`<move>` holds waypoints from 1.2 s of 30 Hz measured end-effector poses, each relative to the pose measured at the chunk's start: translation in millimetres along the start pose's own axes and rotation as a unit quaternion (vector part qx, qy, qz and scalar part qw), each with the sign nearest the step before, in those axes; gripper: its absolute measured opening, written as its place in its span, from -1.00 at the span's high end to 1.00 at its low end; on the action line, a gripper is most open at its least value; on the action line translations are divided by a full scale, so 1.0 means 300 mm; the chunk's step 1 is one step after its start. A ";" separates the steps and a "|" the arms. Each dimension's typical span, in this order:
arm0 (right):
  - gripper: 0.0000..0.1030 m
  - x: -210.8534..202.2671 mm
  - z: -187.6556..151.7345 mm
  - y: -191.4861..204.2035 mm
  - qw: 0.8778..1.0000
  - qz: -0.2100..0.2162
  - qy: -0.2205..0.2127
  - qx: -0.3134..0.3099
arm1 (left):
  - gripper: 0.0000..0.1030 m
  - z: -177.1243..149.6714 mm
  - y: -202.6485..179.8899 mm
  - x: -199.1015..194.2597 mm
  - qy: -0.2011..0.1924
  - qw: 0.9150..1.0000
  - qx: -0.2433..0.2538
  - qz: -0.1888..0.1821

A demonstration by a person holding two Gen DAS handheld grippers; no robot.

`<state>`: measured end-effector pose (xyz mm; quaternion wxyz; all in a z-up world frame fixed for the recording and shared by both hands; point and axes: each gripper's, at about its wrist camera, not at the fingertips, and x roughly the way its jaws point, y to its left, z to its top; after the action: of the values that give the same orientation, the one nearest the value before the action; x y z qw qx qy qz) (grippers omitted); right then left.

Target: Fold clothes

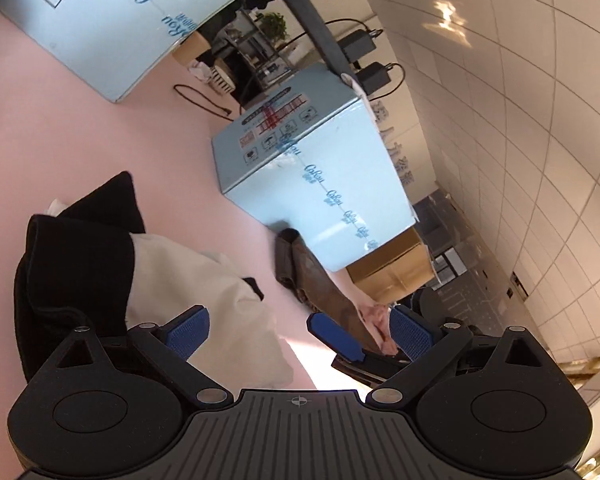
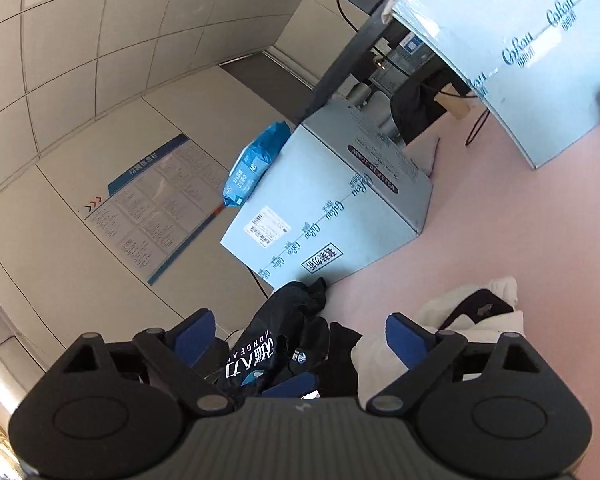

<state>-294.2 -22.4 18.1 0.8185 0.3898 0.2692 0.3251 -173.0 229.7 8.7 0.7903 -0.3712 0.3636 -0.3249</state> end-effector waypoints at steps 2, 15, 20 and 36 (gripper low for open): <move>-0.67 0.055 -0.015 -0.082 0.999 -0.009 0.025 0.042 | -0.91 -0.004 0.053 0.017 -0.003 0.999 -0.017 0.029; -0.27 0.038 -0.012 -0.255 0.994 -0.073 -0.019 0.081 | -0.91 0.043 0.118 -0.008 -0.020 0.998 -0.033 0.040; -0.74 0.030 0.047 -0.133 0.995 -0.084 -0.051 0.000 | -0.92 0.093 0.012 -0.018 -0.058 0.997 0.031 0.037; -0.78 -0.013 0.131 -0.067 0.988 -0.145 -0.010 -0.054 | -0.92 0.130 -0.072 -0.129 -0.046 0.993 0.068 0.084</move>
<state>-263.0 -53.1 24.1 0.8794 0.3052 0.2968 0.2129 -166.7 262.5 57.4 0.8540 -0.2990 0.3342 -0.2640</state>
